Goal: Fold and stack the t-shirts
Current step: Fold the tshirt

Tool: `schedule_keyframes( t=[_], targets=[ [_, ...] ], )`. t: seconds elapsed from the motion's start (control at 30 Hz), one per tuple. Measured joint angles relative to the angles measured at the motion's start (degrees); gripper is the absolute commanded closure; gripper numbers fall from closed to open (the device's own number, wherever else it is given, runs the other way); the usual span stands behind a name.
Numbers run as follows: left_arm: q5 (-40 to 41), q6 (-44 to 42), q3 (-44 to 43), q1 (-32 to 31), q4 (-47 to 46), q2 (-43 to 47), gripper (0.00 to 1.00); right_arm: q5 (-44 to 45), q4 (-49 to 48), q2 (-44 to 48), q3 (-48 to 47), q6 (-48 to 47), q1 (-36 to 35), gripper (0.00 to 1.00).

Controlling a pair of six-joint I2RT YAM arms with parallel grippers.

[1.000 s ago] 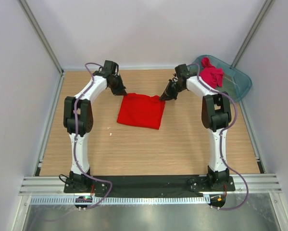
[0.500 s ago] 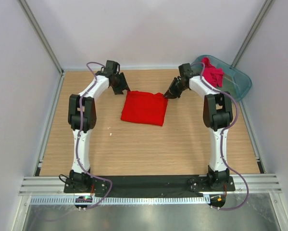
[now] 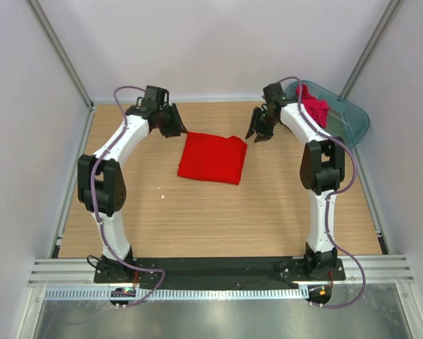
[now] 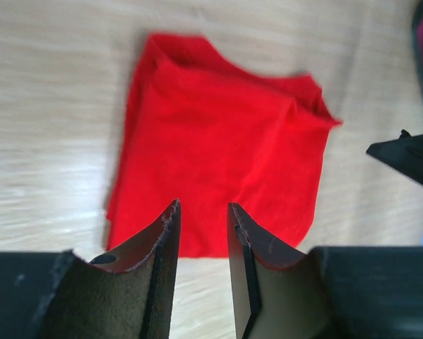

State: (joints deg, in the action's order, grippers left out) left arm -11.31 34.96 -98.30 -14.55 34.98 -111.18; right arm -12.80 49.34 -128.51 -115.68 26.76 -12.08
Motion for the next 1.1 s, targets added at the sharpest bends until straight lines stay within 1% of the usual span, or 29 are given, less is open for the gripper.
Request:
schedule_keyframes(
  t=[0.03, 0.13, 0.17, 0.23, 0.3, 0.37, 0.43, 0.53, 0.7, 0.8, 0.87, 0.97, 1.1],
  targets=[
    [-0.79, 0.00, 1.49, -0.59, -0.17, 0.48, 0.67, -0.33, 0.22, 1.95, 2.93, -0.46, -1.01, 0.56],
    [-2.73, 0.11, 4.37, -2.56, -0.63, -0.98, 0.71, -1.99, -1.16, 6.97, 10.86, -1.44, -5.70, 0.68],
    [-3.30, 0.11, 4.70, -3.10, -0.63, -2.19, 0.71, -3.02, -1.86, 8.11, 12.81, -1.44, -7.52, 0.75],
    [-4.04, 0.04, 4.74, -3.89, -0.39, -5.14, 0.71, -5.38, -3.67, 9.11, 15.58, -1.38, -10.60, 0.85],
    [-4.15, -0.26, 4.74, -4.09, 0.15, -7.82, 0.72, -7.93, -6.25, 9.38, 18.43, -1.22, -12.81, 0.91],
    [-3.89, -0.81, 4.79, -3.93, 0.92, -9.84, 0.73, -9.66, -6.95, 9.27, 20.57, -1.46, -13.11, 0.95],
    [-3.37, -1.14, 5.05, -3.78, 1.55, -10.93, 0.74, -11.10, -7.74, 9.27, 22.29, -1.44, -12.33, 0.97],
    [-2.71, -1.16, 7.02, -3.74, 1.36, -11.19, 0.74, -13.92, -11.58, 9.44, 26.73, -1.14, -10.10, 0.98],
    [-2.19, -0.98, 10.14, -4.13, -1.01, -9.44, 0.74, -19.58, -19.47, 10.60, 38.10, 1.60, -5.31, 0.99],
    [-2.25, -0.92, 12.68, -4.61, -2.36, -7.98, 0.75, -23.08, -22.51, 12.31, 42.82, 2.69, -2.12, 0.99],
    [-2.21, -0.92, 14.36, -5.16, -3.15, -6.95, 0.76, -23.04, -22.71, 13.77, 44.41, 2.25, -0.90, 0.99],
    [-1.16, -0.57, 18.86, -6.62, -5.18, -3.85, 0.75, -20.35, -20.11, 16.28, 45.31, 0.46, -0.09, 0.99],
    [0.17, 1.14, 26.82, -9.64, -4.94, 2.43, 0.71, -19.78, -17.33, 20.87, 44.96, -0.04, -2.32, 0.98]
  ],
)
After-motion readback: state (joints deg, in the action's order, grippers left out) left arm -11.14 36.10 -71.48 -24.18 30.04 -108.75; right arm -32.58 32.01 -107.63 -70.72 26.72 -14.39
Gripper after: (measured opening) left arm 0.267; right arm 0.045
